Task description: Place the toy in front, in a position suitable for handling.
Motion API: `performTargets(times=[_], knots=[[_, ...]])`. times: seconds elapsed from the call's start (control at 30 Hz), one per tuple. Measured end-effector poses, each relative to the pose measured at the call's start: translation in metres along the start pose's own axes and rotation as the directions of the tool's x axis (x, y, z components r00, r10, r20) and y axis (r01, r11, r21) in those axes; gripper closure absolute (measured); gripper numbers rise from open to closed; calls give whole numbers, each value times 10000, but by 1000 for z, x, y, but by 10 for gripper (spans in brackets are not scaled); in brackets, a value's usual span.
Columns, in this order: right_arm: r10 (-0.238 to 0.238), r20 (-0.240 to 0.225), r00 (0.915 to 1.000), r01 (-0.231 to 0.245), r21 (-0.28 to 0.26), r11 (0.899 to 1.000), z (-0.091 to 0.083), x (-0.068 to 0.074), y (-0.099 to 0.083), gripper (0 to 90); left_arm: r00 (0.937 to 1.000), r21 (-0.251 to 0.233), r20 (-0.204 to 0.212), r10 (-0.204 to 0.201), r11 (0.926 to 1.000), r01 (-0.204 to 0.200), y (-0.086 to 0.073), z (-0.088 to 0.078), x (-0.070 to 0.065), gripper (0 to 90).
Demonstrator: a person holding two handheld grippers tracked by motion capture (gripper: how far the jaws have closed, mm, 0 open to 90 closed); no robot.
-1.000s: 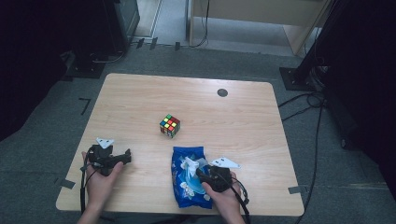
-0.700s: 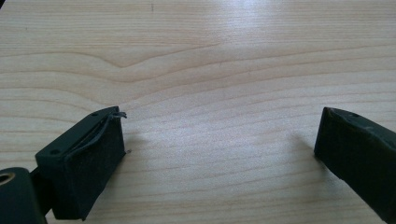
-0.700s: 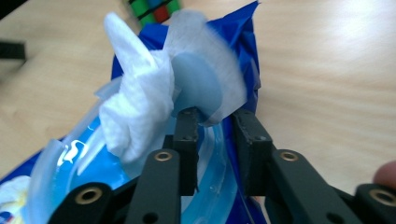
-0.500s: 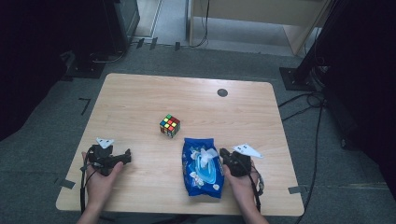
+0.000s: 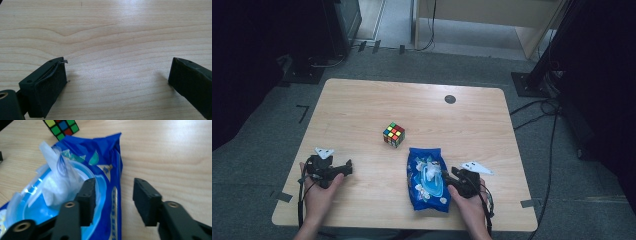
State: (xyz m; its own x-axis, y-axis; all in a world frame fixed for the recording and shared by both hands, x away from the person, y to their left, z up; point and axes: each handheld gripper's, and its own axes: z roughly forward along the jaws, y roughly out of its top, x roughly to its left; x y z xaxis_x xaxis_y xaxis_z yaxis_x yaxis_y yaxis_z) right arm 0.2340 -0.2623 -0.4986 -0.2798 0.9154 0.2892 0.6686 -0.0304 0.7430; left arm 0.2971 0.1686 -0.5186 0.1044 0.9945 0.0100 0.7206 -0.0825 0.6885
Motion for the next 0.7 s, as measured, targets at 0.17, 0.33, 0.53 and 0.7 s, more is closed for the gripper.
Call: performTargets(times=[0.17, 0.33, 0.53, 0.7], knots=[[313, -415, 9986, -293, 486, 9984, 10, -6, -6, 725, 10000, 3, 15, 24, 10000, -24, 0, 0, 0, 15], [708, -627, 9955, -688, 350, 9970, 17, -11, -2, 900, 10000, 0, 14, 25, 10000, -25, 0, 0, 0, 15], [697, 135, 9975, -687, -616, 9957, 20, -41, 21, 900, 10000, 0, 14, 24, 10000, -24, 0, 0, 0, 15], [-39, 1261, 9920, 168, -1010, 9947, 23, -65, 44, 900, 10000, 1, 14, 22, 10000, -22, 0, 0, 0, 15]])
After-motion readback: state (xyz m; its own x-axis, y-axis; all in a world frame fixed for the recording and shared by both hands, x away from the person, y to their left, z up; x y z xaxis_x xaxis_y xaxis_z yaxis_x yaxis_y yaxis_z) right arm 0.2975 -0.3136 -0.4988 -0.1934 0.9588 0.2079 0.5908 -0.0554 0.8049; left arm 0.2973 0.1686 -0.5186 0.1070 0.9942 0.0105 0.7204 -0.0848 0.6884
